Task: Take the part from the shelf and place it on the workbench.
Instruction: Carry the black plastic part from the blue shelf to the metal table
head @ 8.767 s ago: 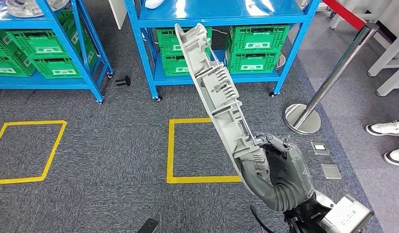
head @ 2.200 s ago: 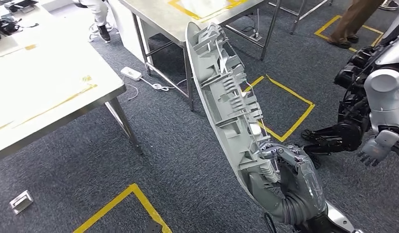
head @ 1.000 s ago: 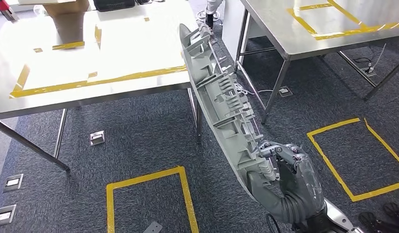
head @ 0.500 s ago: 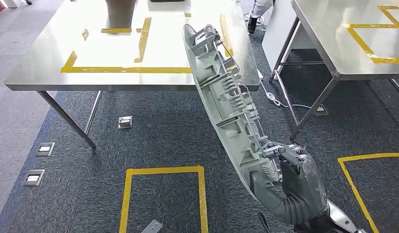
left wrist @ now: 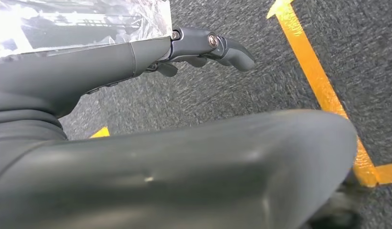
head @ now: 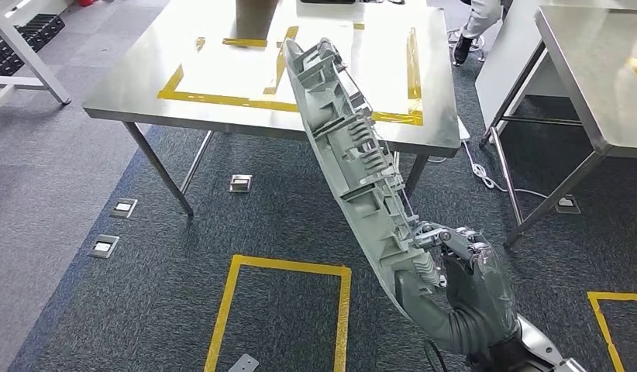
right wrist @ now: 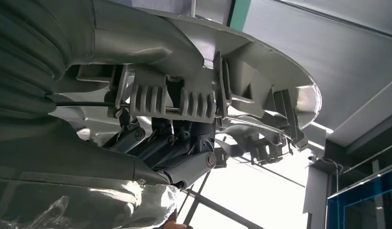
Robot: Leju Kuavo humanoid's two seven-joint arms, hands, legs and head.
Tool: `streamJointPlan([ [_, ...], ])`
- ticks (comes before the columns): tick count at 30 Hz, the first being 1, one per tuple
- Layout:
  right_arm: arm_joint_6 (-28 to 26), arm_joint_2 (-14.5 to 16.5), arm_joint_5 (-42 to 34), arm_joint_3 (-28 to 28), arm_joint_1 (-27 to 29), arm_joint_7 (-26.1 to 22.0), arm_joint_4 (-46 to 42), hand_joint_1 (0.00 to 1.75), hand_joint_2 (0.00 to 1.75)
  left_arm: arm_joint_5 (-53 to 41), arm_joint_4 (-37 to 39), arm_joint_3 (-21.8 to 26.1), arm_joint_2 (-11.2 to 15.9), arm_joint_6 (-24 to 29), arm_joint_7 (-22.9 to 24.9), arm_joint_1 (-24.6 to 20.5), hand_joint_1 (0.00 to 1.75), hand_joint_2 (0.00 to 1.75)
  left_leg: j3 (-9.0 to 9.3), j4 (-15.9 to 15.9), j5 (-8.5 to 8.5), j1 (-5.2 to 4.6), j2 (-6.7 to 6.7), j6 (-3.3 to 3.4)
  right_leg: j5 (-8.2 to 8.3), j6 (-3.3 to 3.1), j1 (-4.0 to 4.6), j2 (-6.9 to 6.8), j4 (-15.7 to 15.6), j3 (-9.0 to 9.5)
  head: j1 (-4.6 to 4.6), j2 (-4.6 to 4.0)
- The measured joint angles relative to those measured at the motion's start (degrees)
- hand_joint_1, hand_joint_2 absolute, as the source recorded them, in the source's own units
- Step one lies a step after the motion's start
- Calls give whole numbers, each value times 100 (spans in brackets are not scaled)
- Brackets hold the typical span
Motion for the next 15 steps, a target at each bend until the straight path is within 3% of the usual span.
streamJointPlan([
  [1,-5,0,-9,-1,-1,0,0,175,175,-3,0,1,2,-1,1,-4,0,175,174,-314,88,-8,20,18,-23,28,7,-22,36,-10,-5,0],
  [3,-20,0,-26,-4,0,-1,-1,175,175,-7,-1,1,3,-3,5,-7,0,175,311,-570,80,-29,49,83,-53,79,30,-44,82,-40,-8,0],
  [8,-38,-2,-43,-12,0,0,0,175,175,-9,-2,0,2,-8,16,28,0,175,305,-598,82,-39,46,154,-27,11,41,-35,51,-37,39,0],
  [15,-38,-2,-45,-11,0,0,0,175,175,-5,-2,1,0,-6,22,27,0,175,304,-596,77,-53,47,206,13,98,35,-33,-22,-10,60,0],
])
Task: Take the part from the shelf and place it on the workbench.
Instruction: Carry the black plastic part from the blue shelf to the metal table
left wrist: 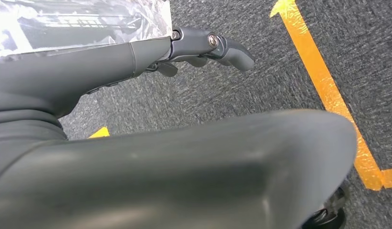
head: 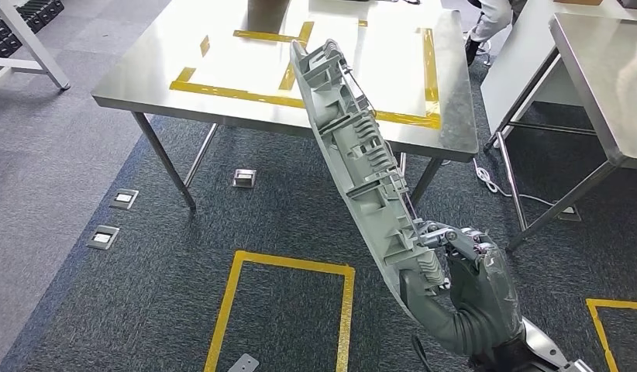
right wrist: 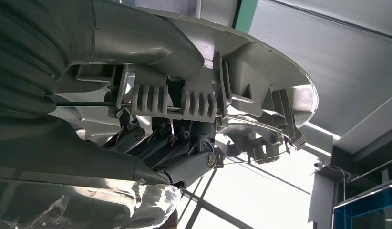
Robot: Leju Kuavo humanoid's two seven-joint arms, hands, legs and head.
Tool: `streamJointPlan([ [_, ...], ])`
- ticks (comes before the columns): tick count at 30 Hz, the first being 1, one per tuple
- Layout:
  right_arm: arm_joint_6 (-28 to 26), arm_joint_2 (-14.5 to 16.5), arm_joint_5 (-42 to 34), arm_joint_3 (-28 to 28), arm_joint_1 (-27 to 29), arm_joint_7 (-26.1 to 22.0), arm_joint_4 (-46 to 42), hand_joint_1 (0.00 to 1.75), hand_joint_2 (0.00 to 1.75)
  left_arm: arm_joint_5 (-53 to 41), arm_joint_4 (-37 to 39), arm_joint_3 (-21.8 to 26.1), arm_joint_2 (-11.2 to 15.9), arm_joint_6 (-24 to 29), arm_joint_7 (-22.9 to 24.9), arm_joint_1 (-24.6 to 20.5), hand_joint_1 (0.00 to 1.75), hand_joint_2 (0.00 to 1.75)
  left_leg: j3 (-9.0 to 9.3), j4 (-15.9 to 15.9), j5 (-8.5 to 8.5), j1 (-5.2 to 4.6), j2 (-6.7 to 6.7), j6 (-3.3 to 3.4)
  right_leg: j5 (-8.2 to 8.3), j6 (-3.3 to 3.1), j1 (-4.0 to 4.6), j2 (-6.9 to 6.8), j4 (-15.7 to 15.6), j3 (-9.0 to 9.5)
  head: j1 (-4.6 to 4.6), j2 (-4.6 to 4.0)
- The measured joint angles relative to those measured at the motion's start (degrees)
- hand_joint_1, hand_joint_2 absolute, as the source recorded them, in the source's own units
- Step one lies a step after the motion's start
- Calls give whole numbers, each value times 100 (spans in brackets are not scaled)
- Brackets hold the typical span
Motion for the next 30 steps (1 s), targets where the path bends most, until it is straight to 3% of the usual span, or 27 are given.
streamJointPlan([
  [6,0,0,-10,0,0,0,0,175,175,4,0,1,3,21,51,1,0,175,3,-1,6,0,2,11,3,71,-2,0,-10,1,-1,0],
  [15,-4,0,-17,0,0,0,0,175,175,-27,0,1,1,41,62,3,0,175,12,-16,19,7,2,5,2,74,4,0,4,-5,-1,0],
  [19,-15,2,-19,-1,-1,2,-1,175,175,-53,1,0,8,54,62,5,0,175,8,-8,5,-27,-1,76,27,130,-21,-15,-40,11,-6,0],
  [21,-19,1,-20,-6,-2,3,-4,175,175,-54,0,1,7,63,69,7,0,175,73,-136,56,5,-10,131,-18,156,-34,23,-7,11,-1,0],
  [23,-28,0,-21,-14,-2,4,-7,175,175,-54,0,1,4,74,98,-5,0,175,147,-256,107,37,-18,176,-249,163,-42,168,372,-158,26,0],
  [25,-43,-4,-21,-18,24,6,-4,175,175,-64,0,1,0,74,139,-30,0,175,164,-273,107,30,-36,187,-565,169,-51,287,1092,-532,56,0],
  [26,-50,-7,-20,-19,47,7,-4,175,175,-74,0,1,-4,69,154,-38,0,175,170,-271,99,30,-54,181,-629,178,-58,303,1369,-695,65,0],
  [27,-57,-11,-17,-21,70,7,-4,175,175,-84,0,1,-8,64,163,-42,0,175,182,-268,87,32,-75,168,-584,187,-66,305,1467,-778,69,0],
  [28,-64,-16,-15,-23,87,7,-4,175,175,-93,0,1,-14,61,167,-43,0,175,201,-261,70,38,-99,146,-421,194,-75,304,1340,-752,70,0],
  [30,-73,-32,-9,-27,107,7,-5,175,175,-103,1,1,-26,59,172,-45,0,175,242,-230,17,51,-139,80,18,201,-96,314,643,-466,80,0],
])
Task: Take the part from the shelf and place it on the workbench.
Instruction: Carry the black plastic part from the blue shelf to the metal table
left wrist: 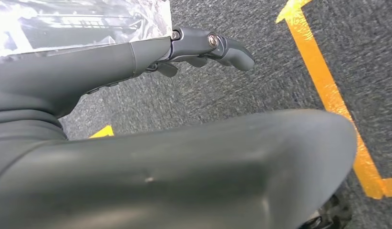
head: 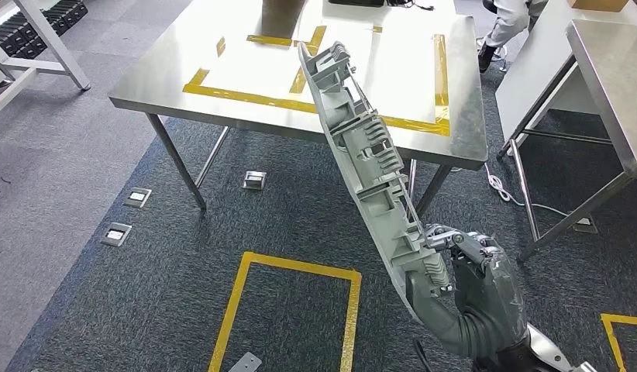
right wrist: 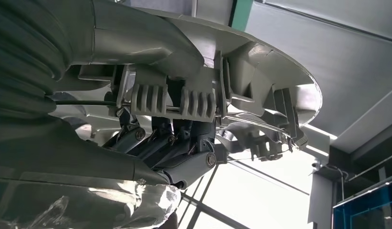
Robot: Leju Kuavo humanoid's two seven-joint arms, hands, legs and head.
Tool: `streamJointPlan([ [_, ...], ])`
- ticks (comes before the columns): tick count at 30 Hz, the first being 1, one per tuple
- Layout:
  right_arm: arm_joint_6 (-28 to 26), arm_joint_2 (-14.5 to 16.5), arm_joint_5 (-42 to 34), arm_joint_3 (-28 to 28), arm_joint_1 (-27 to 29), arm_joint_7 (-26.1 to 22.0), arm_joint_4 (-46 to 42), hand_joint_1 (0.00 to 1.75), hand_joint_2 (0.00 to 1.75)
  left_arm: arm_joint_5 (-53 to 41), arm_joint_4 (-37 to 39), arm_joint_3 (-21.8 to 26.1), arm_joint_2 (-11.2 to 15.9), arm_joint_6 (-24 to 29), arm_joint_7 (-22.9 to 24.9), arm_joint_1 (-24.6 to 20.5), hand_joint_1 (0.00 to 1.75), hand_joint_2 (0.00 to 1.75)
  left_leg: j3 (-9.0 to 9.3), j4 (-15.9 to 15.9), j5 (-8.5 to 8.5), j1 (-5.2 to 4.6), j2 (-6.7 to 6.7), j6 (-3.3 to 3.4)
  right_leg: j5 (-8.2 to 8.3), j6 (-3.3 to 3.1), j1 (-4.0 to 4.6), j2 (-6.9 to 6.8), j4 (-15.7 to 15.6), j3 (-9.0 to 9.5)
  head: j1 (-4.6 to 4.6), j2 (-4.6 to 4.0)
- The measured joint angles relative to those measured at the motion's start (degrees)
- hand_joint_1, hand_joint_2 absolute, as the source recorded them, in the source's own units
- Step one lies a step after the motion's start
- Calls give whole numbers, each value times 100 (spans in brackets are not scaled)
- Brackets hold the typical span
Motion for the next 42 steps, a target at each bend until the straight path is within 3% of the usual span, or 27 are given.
streamJointPlan([
  [2,-6,-13,8,-2,24,2,-5,175,175,-3,0,0,-9,0,4,-8,0,175,0,48,-48,-5,-27,-80,174,-33,5,29,-526,228,29,0],
  [5,-22,-23,12,-7,54,3,-15,175,175,-1,1,-1,-17,-4,14,-4,0,175,-3,43,-78,3,-37,-193,122,-157,30,42,-600,264,27,0],
  [7,-25,-27,11,-11,56,3,-21,175,175,-2,2,-1,-19,-5,16,-5,0,175,-46,188,-196,14,-6,-249,104,-245,20,24,-633,316,-2,-1],
  [8,-26,-27,12,-13,56,4,-23,175,175,-2,2,-1,-19,-5,15,-8,0,175,-142,422,-322,16,13,-266,92,-285,14,10,-652,355,-22,-1],
  [10,-27,-27,13,-13,58,6,-22,175,175,-4,2,-1,-19,-9,15,-7,0,175,-498,1187,-629,14,41,-279,52,-336,31,-13,-657,414,-63,0],
  [12,-27,-27,13,-11,61,7,-21,175,175,-8,2,-2,-19,-19,15,3,0,175,-798,1702,-706,13,44,-274,6,-352,52,-16,-654,468,-80,0],
  [13,-26,-26,13,-10,62,7,-21,175,175,-11,2,-2,-19,-25,14,6,0,175,-811,1645,-569,11,45,-258,-23,-349,60,-14,-652,506,-87,0],
  [15,-23,-26,13,-10,64,7,-21,175,175,-21,2,-1,-17,-30,11,7,0,175,-583,1006,-88,-5,50,-197,-98,-324,67,-12,-650,606,-101,0],
  [17,-23,-26,12,-10,65,8,-20,175,175,-28,3,-1,-13,-32,9,6,0,175,-363,486,190,-31,64,-132,-155,-293,67,-18,-657,671,-101,0],
  [21,-23,-26,12,-9,60,8,-20,175,175,-30,3,-1,-10,-33,8,4,0,175,-299,381,206,-60,77,-97,-175,-264,83,-20,-642,672,-84,0],
  [23,-21,-28,14,-13,54,9,-25,175,175,-40,3,0,-11,-34,7,1,0,175,-255,252,132,-70,77,-33,-242,-185,91,-26,-539,593,-89,0],
  [25,-13,-29,18,-18,50,10,-31,175,175,-59,4,0,-17,-40,1,-5,0,175,-211,144,31,-51,68,47,-497,-95,80,-26,-41,295,-69,0],
  [27,-2,-30,21,-17,54,11,-32,175,175,-70,5,0,-22,-45,-3,-4,0,175,-176,123,4,-49,59,88,-764,-62,78,-17,731,-163,-31,0],
  [28,3,-30,23,-16,59,11,-28,175,175,-70,7,0,-22,-46,-2,1,0,175,-156,124,-15,-59,54,98,-755,-62,78,-17,945,-328,-27,0],
  [29,8,-31,25,-16,60,11,-26,175,175,-71,8,0,-22,-46,-1,4,0,175,-126,125,-37,-68,45,101,-623,-72,80,-17,953,-394,-26,0],
  [31,15,-33,27,-16,58,13,-21,175,175,-71,10,0,-26,-46,-2,3,0,175,-37,125,-96,-84,23,92,-101,-130,95,-15,357,-223,-17,0],
  [33,18,-36,28,-16,54,11,-22,175,175,-70,10,1,-38,-46,-4,-6,0,175,22,126,-149,-104,7,57,216,-211,129,-11,-273,37,-11,-1],
  [36,21,-40,29,-19,46,9,-26,175,175,-72,10,1,-56,-50,-5,-13,0,175,25,121,-177,-103,11,-28,162,-289,162,-3,-546,162,2,0],
  [38,22,-44,29,-21,47,10,-32,175,175,-72,10,1,-61,-51,-5,-13,0,175,-3,176,-242,-96,23,-90,148,-321,128,-1,-622,217,-2,0],
  [40,23,-42,30,-21,43,14,-35,175,175,-70,10,1,-60,-54,-5,-15,0,175,-191,602,-468,-83,34,-152,139,-352,92,-16,-686,303,-33,0],
  [42,23,-40,30,-17,45,17,-31,175,175,-69,11,0,-57,-61,-1,-10,0,175,-551,1339,-738,-64,44,-205,102,-373,90,-27,-688,361,-61,0],
])
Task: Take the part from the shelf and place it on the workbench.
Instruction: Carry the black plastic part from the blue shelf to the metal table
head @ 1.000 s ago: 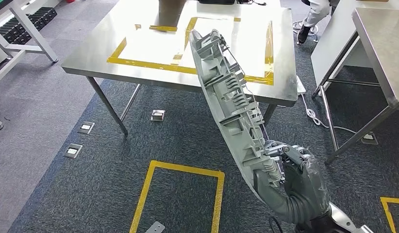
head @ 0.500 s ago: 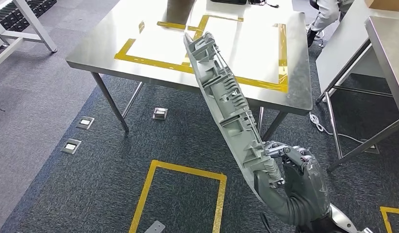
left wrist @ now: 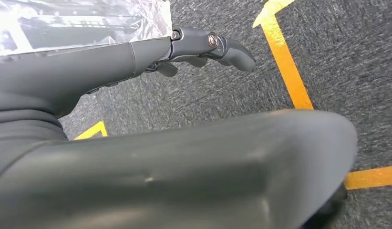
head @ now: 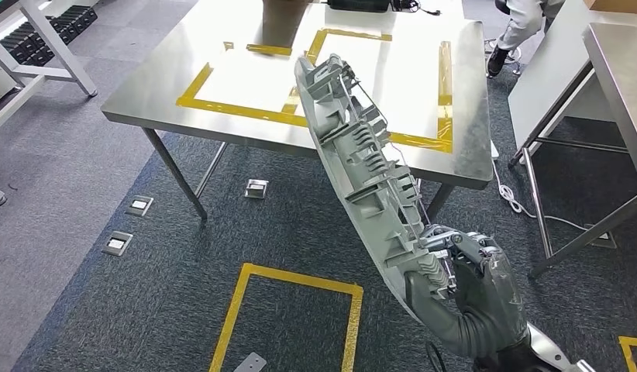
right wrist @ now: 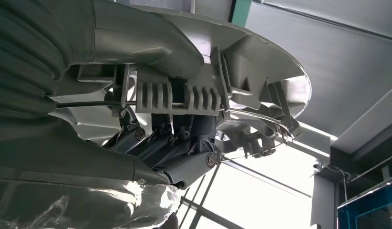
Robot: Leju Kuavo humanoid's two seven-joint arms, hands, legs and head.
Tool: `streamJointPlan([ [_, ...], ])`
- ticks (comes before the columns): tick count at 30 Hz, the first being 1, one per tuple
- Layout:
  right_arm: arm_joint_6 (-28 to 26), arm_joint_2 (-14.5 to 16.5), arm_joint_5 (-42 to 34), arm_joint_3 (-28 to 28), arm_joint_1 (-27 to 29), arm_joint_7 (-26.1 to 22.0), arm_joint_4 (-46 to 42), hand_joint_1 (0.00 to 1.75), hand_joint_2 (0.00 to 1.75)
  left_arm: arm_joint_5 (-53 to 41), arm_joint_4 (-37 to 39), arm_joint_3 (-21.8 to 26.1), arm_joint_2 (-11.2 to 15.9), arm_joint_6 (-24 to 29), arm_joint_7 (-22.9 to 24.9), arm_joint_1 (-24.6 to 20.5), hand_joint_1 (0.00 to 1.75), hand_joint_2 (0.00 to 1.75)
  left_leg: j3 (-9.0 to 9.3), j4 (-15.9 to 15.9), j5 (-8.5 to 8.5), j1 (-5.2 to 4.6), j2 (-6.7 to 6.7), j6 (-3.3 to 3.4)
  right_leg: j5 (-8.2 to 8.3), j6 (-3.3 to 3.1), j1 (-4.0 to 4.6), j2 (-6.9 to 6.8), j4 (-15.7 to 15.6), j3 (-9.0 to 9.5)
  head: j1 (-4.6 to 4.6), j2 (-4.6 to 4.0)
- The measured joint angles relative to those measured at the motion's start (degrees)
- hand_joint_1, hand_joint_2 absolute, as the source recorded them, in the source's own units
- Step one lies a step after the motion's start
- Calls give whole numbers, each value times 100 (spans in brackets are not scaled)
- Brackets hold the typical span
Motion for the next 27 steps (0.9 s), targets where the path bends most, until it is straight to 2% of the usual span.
streamJointPlan([
  [1,0,1,-1,2,4,1,2,175,175,1,1,0,2,-2,4,4,0,175,-151,260,-39,9,2,-18,-24,-1,-1,1,9,23,-8,0],
  [2,1,1,-1,4,4,1,3,175,175,1,3,0,5,-3,9,6,0,175,-221,328,37,15,3,-29,-53,8,-5,4,21,50,-13,0],
  [3,1,2,-1,6,4,1,3,175,175,1,4,1,9,-3,14,6,0,175,-184,164,227,20,6,-33,-86,23,-11,9,37,85,-19,0],
  [5,1,3,-1,7,4,0,3,175,175,1,7,1,16,-3,17,2,0,175,65,-496,677,22,13,-27,-169,72,-19,14,71,159,-33,0],
  [6,1,3,-1,7,2,0,3,175,175,1,8,2,19,-3,18,0,0,175,198,-788,799,15,14,-10,-204,103,-14,17,93,179,-40,0],
  [7,1,4,-1,5,-1,-2,2,175,175,1,8,2,20,-3,19,-3,0,175,278,-963,817,7,14,21,-225,133,-6,17,110,175,-46,0],
  [11,2,4,-1,2,-2,-3,-10,175,175,1,8,2,21,-3,23,4,0,175,326,-1098,730,9,2,180,-274,250,1,4,147,121,-37,0],
  [13,2,4,-1,-1,-11,-4,-19,175,175,1,8,2,20,-3,20,-6,0,175,345,-1124,724,28,0,248,-484,290,-3,7,534,-70,0,0],
  [15,2,4,-1,2,-9,-4,-19,175,175,1,8,2,19,-3,19,-12,0,175,350,-1123,704,13,1,293,-768,301,-4,10,1293,-496,34,0],
  [16,2,4,-1,3,-4,-4,-17,175,175,1,9,2,20,-3,19,-9,0,175,358,-1122,692,0,0,308,-830,298,-4,11,1604,-694,39,0],
  [17,2,3,-1,4,-2,-4,-16,175,175,1,9,2,20,-3,20,-4,0,175,374,-1121,679,-13,-3,319,-780,286,-2,11,1737,-811,42,0],
  [18,2,3,-1,4,-2,-4,-16,175,175,1,10,2,21,-3,20,-1,0,175,399,-1120,661,-27,-11,324,-619,263,3,12,1648,-819,44,0],
  [20,2,1,-1,3,-2,-4,-16,175,175,1,10,2,14,-3,19,-1,0,175,471,-1123,615,-45,-28,318,-145,175,31,17,972,-569,48,0],
  [21,2,2,-1,3,-3,-4,-17,175,175,1,10,3,9,-1,19,-6,0,175,493,-1121,594,-57,-34,304,20,126,54,19,632,-430,42,0],
  [22,2,3,-1,4,-9,-5,-19,175,175,1,11,3,3,-1,19,-9,0,175,499,-1121,580,-60,-33,281,92,84,78,20,379,-321,45,-1],
  [24,2,2,-1,2,-16,-6,-21,175,175,1,12,3,-7,-7,20,-10,0,175,482,-1135,574,-56,-27,219,58,40,112,26,212,-256,49,-1],
  [27,2,3,-1,-1,-16,-5,-22,175,175,3,14,2,-10,-12,20,-7,0,175,473,-1065,484,-55,-10,119,55,14,68,32,51,-145,41,-1],
])
